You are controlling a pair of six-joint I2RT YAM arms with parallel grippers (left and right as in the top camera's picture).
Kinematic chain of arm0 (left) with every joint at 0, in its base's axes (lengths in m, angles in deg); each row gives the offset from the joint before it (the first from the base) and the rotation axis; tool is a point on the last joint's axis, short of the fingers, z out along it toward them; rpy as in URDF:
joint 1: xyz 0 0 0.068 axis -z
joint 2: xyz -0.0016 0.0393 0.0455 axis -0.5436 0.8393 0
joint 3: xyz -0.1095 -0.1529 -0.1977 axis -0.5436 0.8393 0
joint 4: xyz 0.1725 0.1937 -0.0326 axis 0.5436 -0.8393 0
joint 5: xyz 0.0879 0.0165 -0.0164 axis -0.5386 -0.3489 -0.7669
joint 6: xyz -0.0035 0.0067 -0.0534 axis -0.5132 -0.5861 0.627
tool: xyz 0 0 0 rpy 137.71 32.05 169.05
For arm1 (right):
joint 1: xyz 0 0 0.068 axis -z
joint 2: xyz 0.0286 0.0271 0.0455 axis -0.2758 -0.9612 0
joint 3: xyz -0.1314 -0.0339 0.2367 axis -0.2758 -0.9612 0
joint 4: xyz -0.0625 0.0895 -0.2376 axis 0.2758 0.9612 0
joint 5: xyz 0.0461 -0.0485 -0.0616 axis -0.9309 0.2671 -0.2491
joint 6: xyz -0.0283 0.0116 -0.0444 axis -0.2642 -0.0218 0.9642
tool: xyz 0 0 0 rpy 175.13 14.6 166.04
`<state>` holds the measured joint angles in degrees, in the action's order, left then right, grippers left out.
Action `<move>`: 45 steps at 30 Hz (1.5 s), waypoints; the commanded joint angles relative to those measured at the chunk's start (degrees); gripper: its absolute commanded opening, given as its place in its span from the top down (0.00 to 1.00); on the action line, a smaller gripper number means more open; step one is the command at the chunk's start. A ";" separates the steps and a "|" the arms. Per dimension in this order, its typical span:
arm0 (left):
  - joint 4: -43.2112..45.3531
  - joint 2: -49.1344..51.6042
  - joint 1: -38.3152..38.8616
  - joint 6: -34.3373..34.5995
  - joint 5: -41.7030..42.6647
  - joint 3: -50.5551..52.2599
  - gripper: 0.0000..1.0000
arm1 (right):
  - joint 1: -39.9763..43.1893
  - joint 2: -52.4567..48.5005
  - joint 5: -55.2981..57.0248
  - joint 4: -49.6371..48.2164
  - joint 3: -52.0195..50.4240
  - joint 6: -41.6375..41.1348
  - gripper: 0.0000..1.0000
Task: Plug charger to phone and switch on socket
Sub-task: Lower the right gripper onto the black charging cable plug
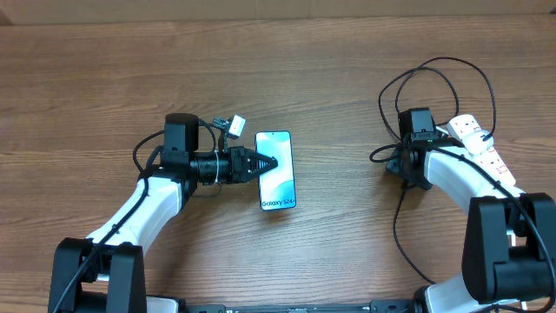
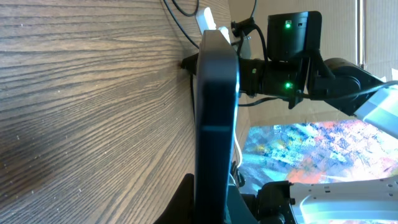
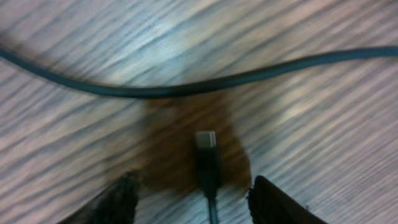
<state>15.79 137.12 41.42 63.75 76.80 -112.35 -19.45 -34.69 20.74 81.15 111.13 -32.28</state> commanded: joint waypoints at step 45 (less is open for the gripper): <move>0.22 0.07 -0.22 5.62 0.85 -0.46 0.96 | -3.41 -4.61 -28.30 1.42 -1.36 12.98 0.62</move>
<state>15.73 137.12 41.42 68.25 76.56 -112.35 -22.45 -36.22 -8.42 80.06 112.31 -19.49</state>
